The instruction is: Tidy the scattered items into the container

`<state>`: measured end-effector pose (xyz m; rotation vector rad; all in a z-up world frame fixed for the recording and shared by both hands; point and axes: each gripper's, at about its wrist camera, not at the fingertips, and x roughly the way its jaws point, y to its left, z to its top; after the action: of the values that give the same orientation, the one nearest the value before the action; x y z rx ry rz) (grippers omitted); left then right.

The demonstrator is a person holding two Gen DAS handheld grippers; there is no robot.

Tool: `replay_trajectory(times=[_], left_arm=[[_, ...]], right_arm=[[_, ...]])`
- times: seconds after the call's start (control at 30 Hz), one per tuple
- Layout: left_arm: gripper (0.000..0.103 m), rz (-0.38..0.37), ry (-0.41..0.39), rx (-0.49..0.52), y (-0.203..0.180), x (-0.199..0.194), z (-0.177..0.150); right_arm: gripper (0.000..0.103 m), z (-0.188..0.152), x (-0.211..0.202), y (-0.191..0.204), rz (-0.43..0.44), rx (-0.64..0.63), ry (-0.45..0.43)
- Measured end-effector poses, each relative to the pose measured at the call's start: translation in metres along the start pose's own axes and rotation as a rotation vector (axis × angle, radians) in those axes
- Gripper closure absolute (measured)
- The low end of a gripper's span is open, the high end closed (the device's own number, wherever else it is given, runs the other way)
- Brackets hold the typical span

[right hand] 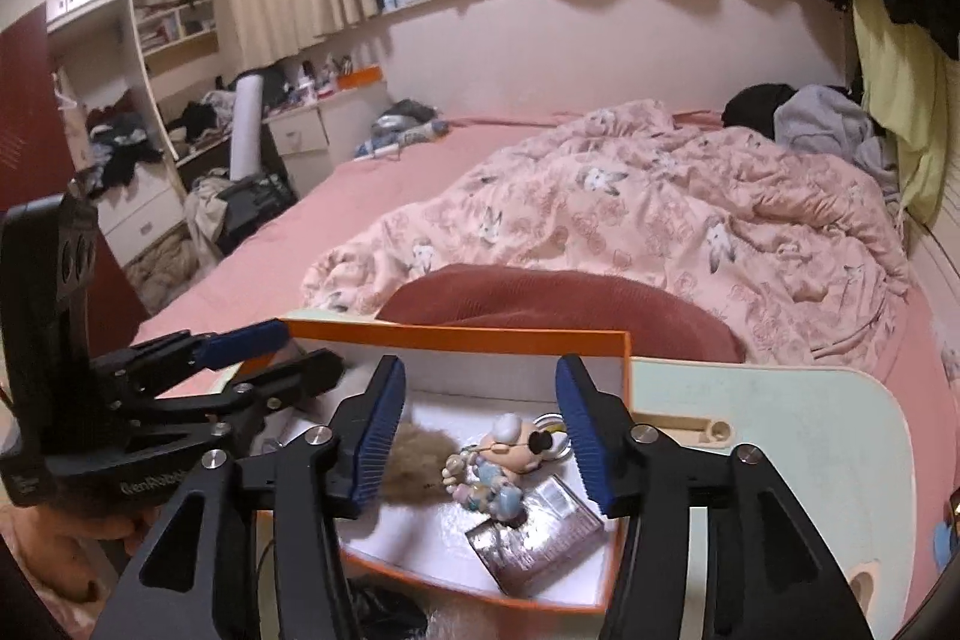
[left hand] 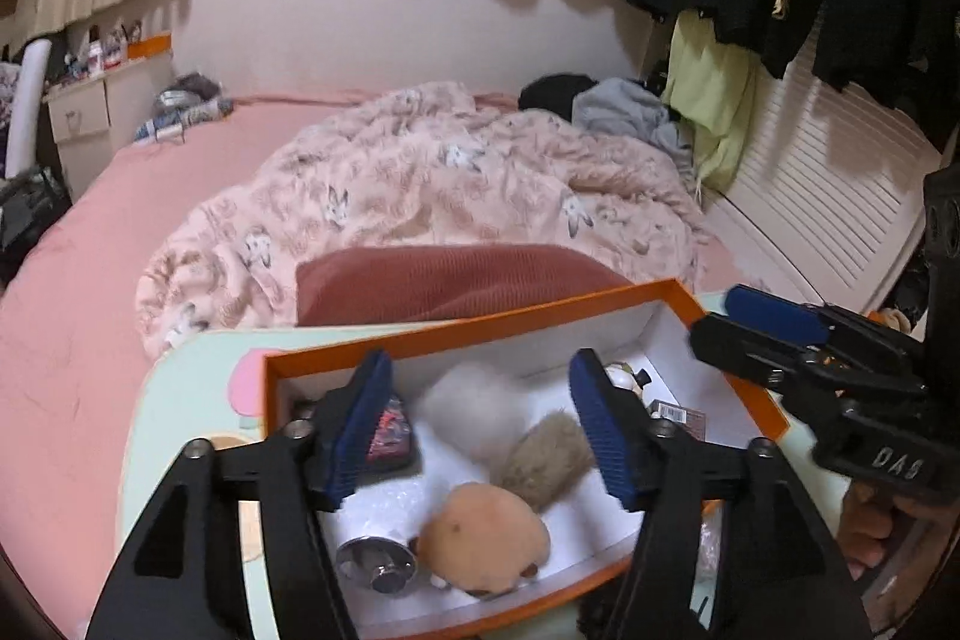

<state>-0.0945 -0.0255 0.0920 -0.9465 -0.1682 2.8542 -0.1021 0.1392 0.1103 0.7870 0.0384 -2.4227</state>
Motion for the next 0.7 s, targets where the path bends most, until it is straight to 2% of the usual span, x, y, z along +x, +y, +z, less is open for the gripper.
replay_trajectory(times=[0.13,0.23,0.3,0.37,0.5,0.63,0.7], left_arm=[[0.035,0.004,-0.024,0.021,-0.001,-0.02,-0.004],[0.033,-0.025,-0.01,0.03,-0.006,-0.036,-0.015],[0.026,-0.033,0.023,0.053,-0.013,-0.045,-0.031],[0.025,-0.056,0.054,0.081,-0.022,-0.056,-0.054],[0.025,-0.084,0.066,0.065,-0.029,-0.069,-0.095],[0.025,-0.067,0.114,0.066,-0.031,-0.065,-0.122],[0.025,-0.039,0.128,0.095,-0.032,-0.064,-0.13]], right_arm=[[0.038,-0.008,-0.017,0.005,-0.026,-0.032,0.006],[0.031,-0.03,-0.037,0.006,-0.073,-0.039,0.042],[0.025,-0.05,-0.047,0.004,-0.077,-0.019,0.071],[0.025,-0.074,-0.054,0.002,-0.08,-0.013,0.101],[0.025,-0.121,-0.055,-0.002,-0.174,-0.023,0.179],[0.024,-0.138,-0.053,-0.003,-0.169,-0.01,0.215],[0.014,-0.143,-0.048,-0.002,-0.189,-0.021,0.245]])
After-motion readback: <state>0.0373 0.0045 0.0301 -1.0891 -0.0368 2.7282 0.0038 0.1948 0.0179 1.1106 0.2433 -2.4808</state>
